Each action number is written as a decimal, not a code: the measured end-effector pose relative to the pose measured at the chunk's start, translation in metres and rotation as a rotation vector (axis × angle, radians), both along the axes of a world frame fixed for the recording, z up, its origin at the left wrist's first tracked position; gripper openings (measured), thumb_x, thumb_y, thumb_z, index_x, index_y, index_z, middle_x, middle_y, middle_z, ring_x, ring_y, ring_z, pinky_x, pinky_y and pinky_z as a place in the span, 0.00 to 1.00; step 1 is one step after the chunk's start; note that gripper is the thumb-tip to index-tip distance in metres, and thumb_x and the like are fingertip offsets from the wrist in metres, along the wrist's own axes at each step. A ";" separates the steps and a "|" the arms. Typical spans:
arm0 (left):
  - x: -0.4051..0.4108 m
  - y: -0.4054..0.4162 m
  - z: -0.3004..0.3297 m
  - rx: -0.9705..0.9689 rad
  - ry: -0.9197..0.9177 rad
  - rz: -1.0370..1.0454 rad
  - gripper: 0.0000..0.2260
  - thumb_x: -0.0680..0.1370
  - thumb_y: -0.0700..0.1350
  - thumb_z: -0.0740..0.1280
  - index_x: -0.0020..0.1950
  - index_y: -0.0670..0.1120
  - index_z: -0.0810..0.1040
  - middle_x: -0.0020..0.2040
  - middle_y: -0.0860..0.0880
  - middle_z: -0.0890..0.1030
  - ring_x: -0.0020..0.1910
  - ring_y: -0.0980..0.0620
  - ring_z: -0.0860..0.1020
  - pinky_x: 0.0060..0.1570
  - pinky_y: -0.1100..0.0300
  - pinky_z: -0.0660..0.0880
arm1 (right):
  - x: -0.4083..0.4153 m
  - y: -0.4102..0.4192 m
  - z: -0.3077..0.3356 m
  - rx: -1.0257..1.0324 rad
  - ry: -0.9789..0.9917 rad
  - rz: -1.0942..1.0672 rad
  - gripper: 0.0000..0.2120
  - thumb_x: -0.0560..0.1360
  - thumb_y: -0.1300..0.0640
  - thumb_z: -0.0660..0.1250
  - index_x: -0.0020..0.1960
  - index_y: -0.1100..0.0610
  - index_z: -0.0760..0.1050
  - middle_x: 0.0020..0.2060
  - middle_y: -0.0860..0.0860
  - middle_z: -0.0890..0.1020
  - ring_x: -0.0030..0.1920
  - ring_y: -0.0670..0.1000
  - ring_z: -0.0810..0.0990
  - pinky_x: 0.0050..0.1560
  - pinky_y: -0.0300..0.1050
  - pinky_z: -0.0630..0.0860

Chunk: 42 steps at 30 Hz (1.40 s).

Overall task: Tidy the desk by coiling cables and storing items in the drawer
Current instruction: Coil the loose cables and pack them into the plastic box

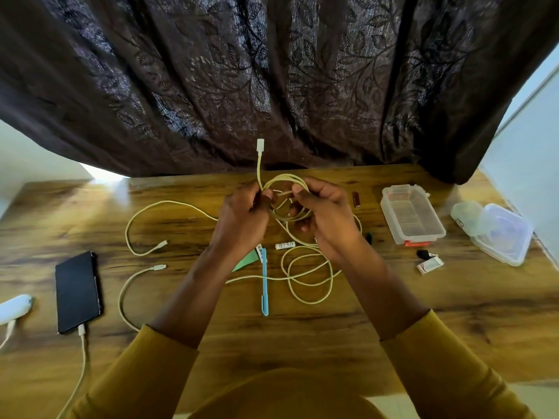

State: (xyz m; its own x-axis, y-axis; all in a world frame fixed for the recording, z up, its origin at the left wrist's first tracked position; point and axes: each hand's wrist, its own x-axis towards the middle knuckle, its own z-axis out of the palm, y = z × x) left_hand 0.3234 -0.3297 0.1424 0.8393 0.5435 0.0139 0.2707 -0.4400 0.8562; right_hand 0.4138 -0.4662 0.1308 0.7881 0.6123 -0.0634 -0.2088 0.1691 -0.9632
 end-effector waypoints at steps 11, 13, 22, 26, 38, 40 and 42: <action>0.006 0.010 -0.020 -0.523 0.047 0.034 0.10 0.86 0.40 0.61 0.51 0.44 0.82 0.39 0.46 0.83 0.37 0.49 0.81 0.42 0.50 0.83 | 0.009 -0.004 -0.007 0.183 0.166 0.176 0.17 0.81 0.65 0.62 0.67 0.55 0.78 0.48 0.56 0.83 0.39 0.50 0.78 0.27 0.40 0.65; 0.004 0.010 -0.021 -0.531 0.046 0.023 0.10 0.86 0.39 0.61 0.51 0.43 0.81 0.39 0.47 0.83 0.36 0.50 0.81 0.42 0.52 0.83 | 0.009 -0.005 -0.010 0.175 0.165 0.191 0.20 0.79 0.66 0.65 0.68 0.55 0.78 0.51 0.59 0.80 0.40 0.49 0.78 0.28 0.40 0.66; -0.003 -0.001 -0.028 -0.269 -0.051 -0.028 0.11 0.87 0.45 0.60 0.50 0.47 0.80 0.39 0.49 0.85 0.38 0.53 0.85 0.40 0.58 0.82 | 0.007 -0.001 -0.009 0.041 -0.033 -0.083 0.11 0.79 0.62 0.72 0.61 0.59 0.81 0.42 0.56 0.85 0.31 0.47 0.78 0.20 0.37 0.66; -0.005 -0.007 -0.023 -0.195 -0.044 -0.033 0.10 0.87 0.46 0.60 0.52 0.47 0.80 0.40 0.48 0.85 0.37 0.55 0.85 0.37 0.62 0.79 | 0.005 0.001 -0.008 -0.068 -0.253 -0.199 0.10 0.77 0.59 0.76 0.57 0.60 0.81 0.37 0.59 0.83 0.28 0.48 0.77 0.21 0.38 0.68; -0.013 -0.020 -0.010 0.077 -0.057 -0.120 0.11 0.86 0.48 0.62 0.48 0.44 0.76 0.39 0.43 0.82 0.39 0.41 0.83 0.37 0.38 0.77 | -0.002 0.012 -0.014 -0.248 -0.476 -0.459 0.06 0.82 0.55 0.69 0.52 0.57 0.78 0.40 0.48 0.84 0.38 0.45 0.82 0.38 0.43 0.79; -0.013 -0.020 -0.010 0.117 -0.068 -0.139 0.10 0.86 0.48 0.62 0.48 0.45 0.76 0.39 0.43 0.82 0.38 0.40 0.83 0.35 0.38 0.76 | -0.001 0.012 -0.014 -0.253 -0.469 -0.453 0.04 0.81 0.57 0.70 0.55 0.55 0.76 0.45 0.46 0.84 0.45 0.45 0.84 0.43 0.43 0.81; -0.012 -0.020 -0.008 0.155 -0.078 -0.145 0.10 0.86 0.47 0.63 0.48 0.45 0.76 0.39 0.44 0.82 0.37 0.41 0.82 0.34 0.38 0.77 | 0.002 0.010 -0.013 -0.290 -0.549 -0.408 0.05 0.81 0.61 0.68 0.56 0.53 0.77 0.47 0.42 0.83 0.49 0.44 0.84 0.45 0.40 0.80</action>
